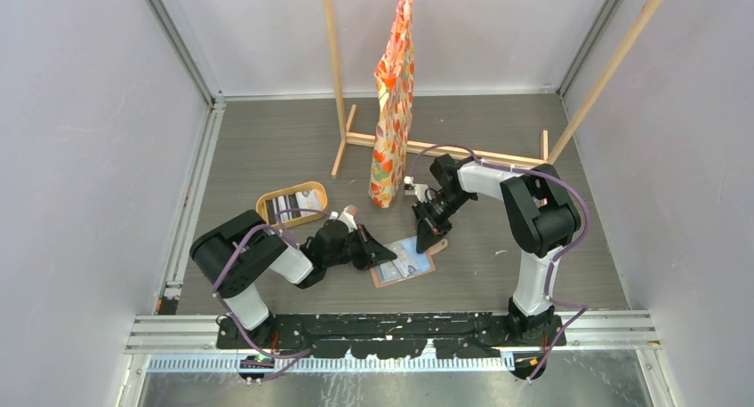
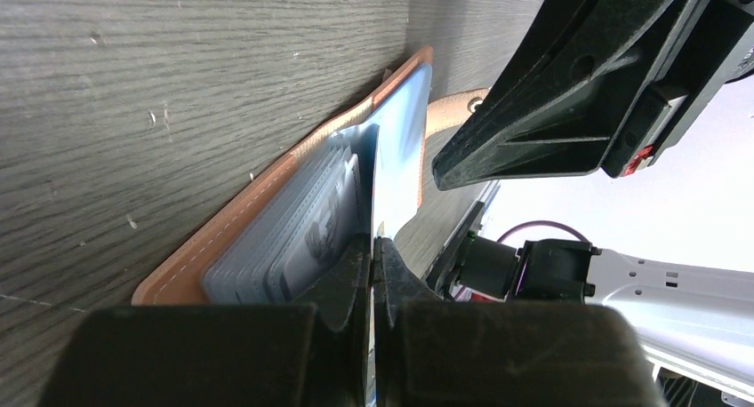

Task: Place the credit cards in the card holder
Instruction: Insert the credit card into the card holder.

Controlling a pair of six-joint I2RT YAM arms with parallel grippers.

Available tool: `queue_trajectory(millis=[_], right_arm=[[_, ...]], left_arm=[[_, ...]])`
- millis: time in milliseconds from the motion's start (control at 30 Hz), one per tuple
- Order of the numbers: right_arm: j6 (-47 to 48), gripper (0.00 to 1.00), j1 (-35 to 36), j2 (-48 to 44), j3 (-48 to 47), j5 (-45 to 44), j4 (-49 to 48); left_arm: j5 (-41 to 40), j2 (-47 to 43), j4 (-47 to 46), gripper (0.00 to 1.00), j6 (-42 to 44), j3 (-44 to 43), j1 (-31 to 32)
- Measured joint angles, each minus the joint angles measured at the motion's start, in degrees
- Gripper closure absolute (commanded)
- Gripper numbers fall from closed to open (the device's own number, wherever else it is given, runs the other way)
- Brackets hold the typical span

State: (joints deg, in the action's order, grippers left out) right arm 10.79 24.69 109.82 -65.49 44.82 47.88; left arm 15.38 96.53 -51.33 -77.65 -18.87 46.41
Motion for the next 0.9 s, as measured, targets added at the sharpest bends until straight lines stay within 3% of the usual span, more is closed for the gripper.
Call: queue_trajectory(millis=[900], right_arm=[[0.04,0.99,0.33,0.00,-0.52,-0.44,0.39]], left_arm=[[5.73,3.02,2.84,1.00,0.61,-4.55,-1.84]])
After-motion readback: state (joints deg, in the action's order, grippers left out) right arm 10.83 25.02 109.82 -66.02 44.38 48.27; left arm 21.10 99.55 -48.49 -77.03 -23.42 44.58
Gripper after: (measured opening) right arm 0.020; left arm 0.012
